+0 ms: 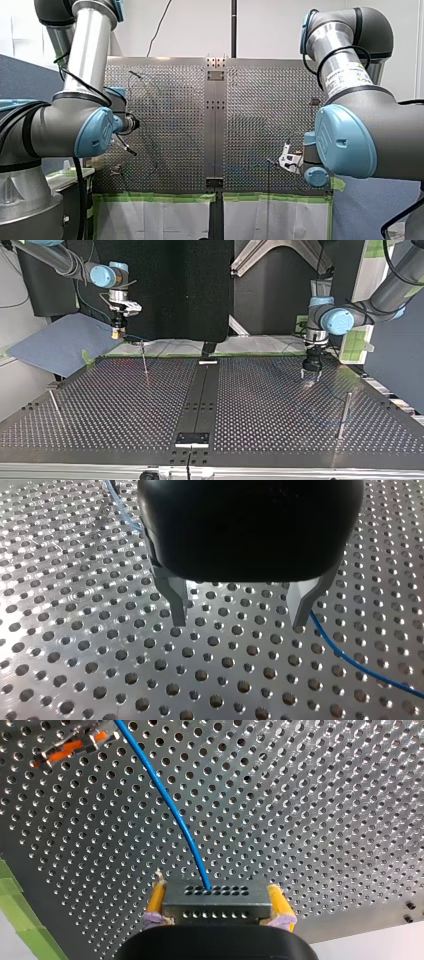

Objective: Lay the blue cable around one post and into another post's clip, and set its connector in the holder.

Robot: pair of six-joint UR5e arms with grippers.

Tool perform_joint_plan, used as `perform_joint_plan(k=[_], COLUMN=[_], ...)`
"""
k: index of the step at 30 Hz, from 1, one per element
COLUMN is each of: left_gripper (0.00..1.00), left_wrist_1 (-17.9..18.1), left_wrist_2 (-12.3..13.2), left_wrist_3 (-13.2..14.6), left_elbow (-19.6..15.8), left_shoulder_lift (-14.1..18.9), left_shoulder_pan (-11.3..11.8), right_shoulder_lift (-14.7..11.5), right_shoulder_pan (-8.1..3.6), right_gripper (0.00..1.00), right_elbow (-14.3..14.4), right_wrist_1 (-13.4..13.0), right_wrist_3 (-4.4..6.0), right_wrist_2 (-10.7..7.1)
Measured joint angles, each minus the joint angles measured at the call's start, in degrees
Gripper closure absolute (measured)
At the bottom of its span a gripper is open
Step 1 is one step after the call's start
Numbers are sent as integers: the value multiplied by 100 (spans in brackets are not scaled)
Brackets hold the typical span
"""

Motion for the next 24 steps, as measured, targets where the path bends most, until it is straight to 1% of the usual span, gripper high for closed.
perform_joint_plan(k=[4,10,18,24], left_gripper=[1,1,1,1], left_wrist_1=[-126,-430,-762,-1064], left_wrist_2=[-130,-432,-826,-1139], left_wrist_3=[125,425,819,1132], left_elbow=[-58,-337,-720,-804], left_shoulder_lift=[7,125,491,803], left_shoulder_pan=[3,18,164,223], right_shoulder_lift=[0,1,1,2], right_shoulder_pan=[1,2,3,3], right_gripper=[98,98,98,98], right_elbow=[-1,-19,-26,-43], right_wrist_1=[-12,-2,-24,-16], right_wrist_3=[4,8,14,18], right_wrist_2=[-10,-14,-14,-14])
